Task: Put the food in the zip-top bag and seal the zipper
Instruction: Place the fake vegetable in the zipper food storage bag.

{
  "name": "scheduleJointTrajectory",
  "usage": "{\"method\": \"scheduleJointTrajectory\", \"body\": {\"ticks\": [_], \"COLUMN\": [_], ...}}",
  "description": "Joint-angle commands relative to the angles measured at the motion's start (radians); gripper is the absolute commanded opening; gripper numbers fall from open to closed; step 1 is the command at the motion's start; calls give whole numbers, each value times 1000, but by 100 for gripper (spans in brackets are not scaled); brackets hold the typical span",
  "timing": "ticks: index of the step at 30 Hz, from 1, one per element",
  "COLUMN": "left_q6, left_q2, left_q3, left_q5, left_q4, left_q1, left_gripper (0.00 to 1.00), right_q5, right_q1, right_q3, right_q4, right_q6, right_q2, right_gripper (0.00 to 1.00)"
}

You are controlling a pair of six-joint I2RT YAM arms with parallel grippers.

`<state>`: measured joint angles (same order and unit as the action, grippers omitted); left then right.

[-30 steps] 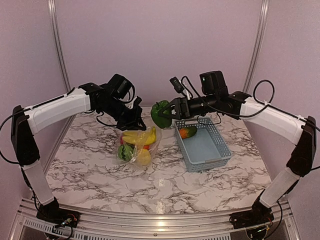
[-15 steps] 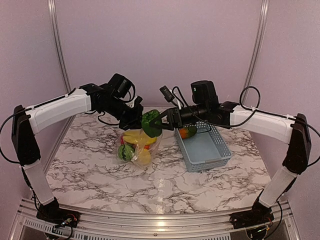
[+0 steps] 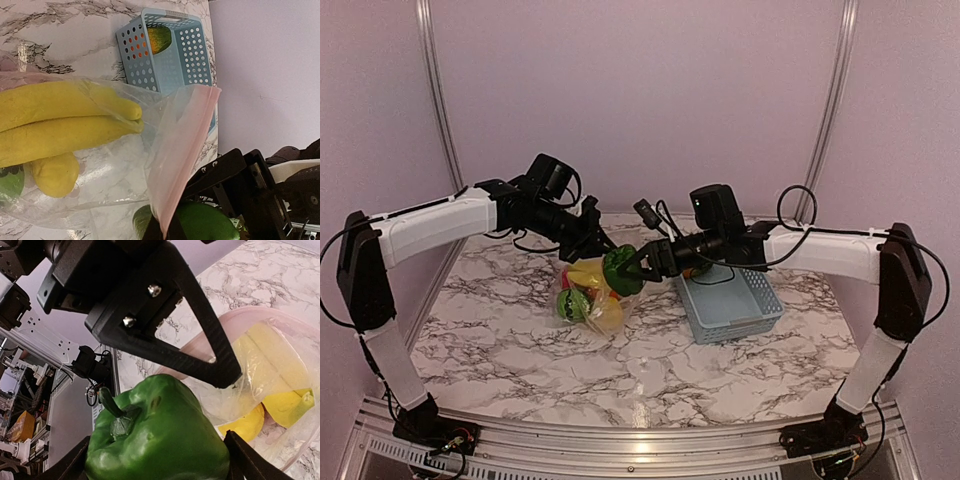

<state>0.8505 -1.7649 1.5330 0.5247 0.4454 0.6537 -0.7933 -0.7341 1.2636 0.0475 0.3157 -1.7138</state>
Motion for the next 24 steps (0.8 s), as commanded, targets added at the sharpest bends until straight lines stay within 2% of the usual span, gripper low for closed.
{"method": "scheduleJointTrajectory", "body": {"ticks": [1, 3, 4, 14, 16, 20, 24], "left_q6": [9, 10, 9, 4, 3, 1, -2], "left_q2": [48, 50, 51, 54, 52, 52, 47], "left_q3": [-14, -17, -18, -37, -37, -36, -37], "left_q5": [16, 16, 17, 29, 34, 37, 41], "left_q4": [-30, -29, -29, -39, -39, -40, -41], "left_q1": [-14, -19, -21, -35, -40, -45, -48], "left_gripper": [0, 0, 0, 0, 0, 0, 0], "right_q5": [42, 45, 46, 111, 183, 416, 513], "right_q1": [-4, -4, -4, -4, -4, -3, -3], "right_q3": [17, 22, 29, 137, 144, 202, 166], "right_q4": [-2, 12, 21, 163, 190, 371, 434], "right_q6": [-21, -24, -23, -32, -32, -57, -31], "right_q2": [-1, 10, 16, 89, 126, 136, 134], "right_gripper": [87, 96, 97, 99, 99, 99, 98]}}
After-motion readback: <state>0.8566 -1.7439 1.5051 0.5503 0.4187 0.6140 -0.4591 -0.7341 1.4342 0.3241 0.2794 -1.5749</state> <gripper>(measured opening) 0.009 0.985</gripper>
